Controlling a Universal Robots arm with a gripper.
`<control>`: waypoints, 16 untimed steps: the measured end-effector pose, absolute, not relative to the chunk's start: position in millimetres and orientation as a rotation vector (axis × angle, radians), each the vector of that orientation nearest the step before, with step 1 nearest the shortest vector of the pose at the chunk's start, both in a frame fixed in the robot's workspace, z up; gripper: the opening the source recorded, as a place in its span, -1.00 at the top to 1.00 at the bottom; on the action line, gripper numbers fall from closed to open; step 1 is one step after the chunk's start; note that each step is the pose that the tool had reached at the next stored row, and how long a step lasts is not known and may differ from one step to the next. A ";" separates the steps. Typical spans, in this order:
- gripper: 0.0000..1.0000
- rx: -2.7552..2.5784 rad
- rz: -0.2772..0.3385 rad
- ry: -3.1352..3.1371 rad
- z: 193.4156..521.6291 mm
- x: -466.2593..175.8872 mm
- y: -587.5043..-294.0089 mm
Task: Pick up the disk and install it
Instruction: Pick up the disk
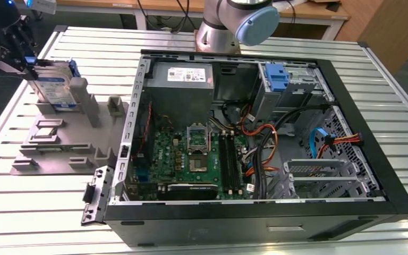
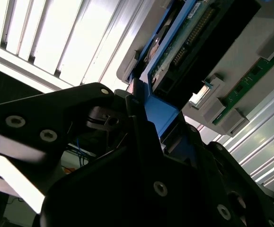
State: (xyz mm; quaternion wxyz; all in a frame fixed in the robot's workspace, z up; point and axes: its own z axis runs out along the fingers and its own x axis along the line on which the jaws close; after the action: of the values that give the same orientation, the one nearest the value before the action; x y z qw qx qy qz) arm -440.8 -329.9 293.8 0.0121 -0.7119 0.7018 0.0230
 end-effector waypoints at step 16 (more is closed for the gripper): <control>0.27 -2.219 0.072 2.188 293.2 -440.8 -329.9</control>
State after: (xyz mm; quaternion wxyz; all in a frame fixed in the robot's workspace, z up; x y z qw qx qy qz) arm -440.8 -329.9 293.2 0.0121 -0.7119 0.7018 0.0229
